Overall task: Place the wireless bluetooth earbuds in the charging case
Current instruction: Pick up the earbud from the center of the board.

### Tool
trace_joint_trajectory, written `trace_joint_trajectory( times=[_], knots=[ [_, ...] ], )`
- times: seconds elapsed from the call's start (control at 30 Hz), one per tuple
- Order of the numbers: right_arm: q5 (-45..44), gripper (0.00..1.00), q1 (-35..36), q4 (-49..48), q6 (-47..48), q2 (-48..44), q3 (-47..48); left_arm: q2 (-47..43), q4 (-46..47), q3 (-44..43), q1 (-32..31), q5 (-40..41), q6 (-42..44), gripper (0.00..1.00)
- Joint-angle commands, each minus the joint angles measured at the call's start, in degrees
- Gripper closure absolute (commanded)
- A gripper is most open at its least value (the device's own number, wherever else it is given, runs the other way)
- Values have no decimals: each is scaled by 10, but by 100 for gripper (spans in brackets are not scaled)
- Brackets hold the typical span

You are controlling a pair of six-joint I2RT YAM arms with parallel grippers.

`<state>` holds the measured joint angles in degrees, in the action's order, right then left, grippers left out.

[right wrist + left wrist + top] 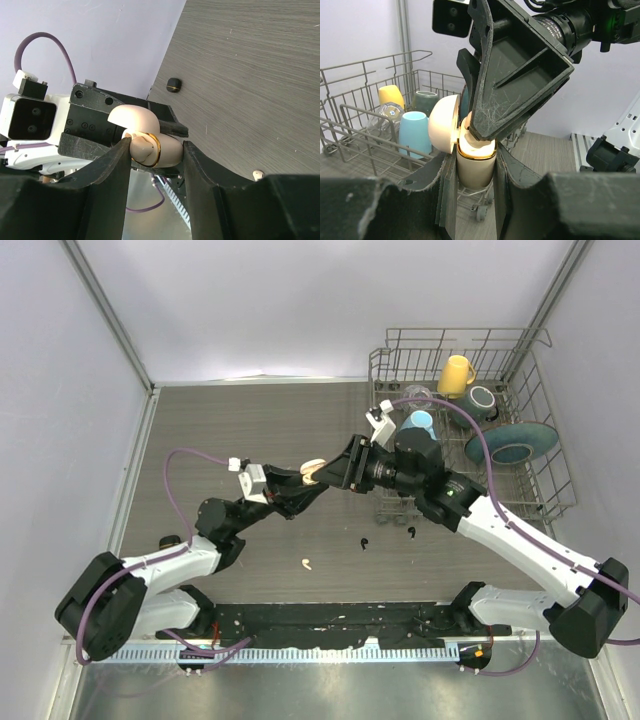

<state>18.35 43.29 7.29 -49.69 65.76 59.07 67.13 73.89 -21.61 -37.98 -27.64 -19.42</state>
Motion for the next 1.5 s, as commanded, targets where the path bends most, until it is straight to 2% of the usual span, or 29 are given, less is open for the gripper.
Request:
trace_joint_trajectory(
  times=[0.0, 0.13, 0.17, 0.2, 0.27, 0.3, 0.5, 0.77, 0.93, 1.03, 1.07, 1.13, 1.23, 1.3, 1.47],
  knots=[
    [8, 71, 7, 31, 41, 8, 25, 3, 73, -12, -3, 7, -5, 100],
    [4, 69, 7, 35, 46, 7, 26, 2, 72, -10, -3, 7, -4, 100],
    [5, 65, 7, 36, 47, 6, 27, 2, 72, -9, -3, 7, -4, 100],
    [4, 55, 7, 37, 50, 6, 28, 1, 72, -8, -3, 10, -3, 100],
    [3, 46, 7, 37, 50, 4, 29, -3, 72, -3, -3, 18, 1, 100],
    [3, 38, 7, 35, 50, 2, 29, -4, 72, -1, -3, 21, 3, 100],
    [-13, 16, 7, 10, 52, -15, 26, -12, 69, 13, -3, 33, 10, 100],
    [-31, 14, 7, -46, 66, -65, 15, -27, 53, 49, -3, 75, 34, 100],
    [-85, 16, 8, -19, 82, -95, 7, -77, 1, 66, -3, 106, 75, 100],
    [-143, 21, 7, 24, 78, -102, 2, -123, -70, 66, -3, 134, 113, 100],
    [-158, 28, 7, 48, 73, -100, 2, -135, -87, 67, -3, 143, 126, 100],
    [-161, 32, 8, 75, 73, -96, -4, -171, -137, 68, -2, 175, 157, 100],
    [-144, 41, 7, 106, 78, -77, -14, -206, -194, 61, 8, 181, 178, 100],
    [-139, 47, 13, 124, 87, -61, -23, -214, -197, 65, 26, 174, 171, 100],
    [-176, 50, 35, 151, 95, -48, -58, -209, -155, 82, 109, 110, 88, 100]
  ],
)
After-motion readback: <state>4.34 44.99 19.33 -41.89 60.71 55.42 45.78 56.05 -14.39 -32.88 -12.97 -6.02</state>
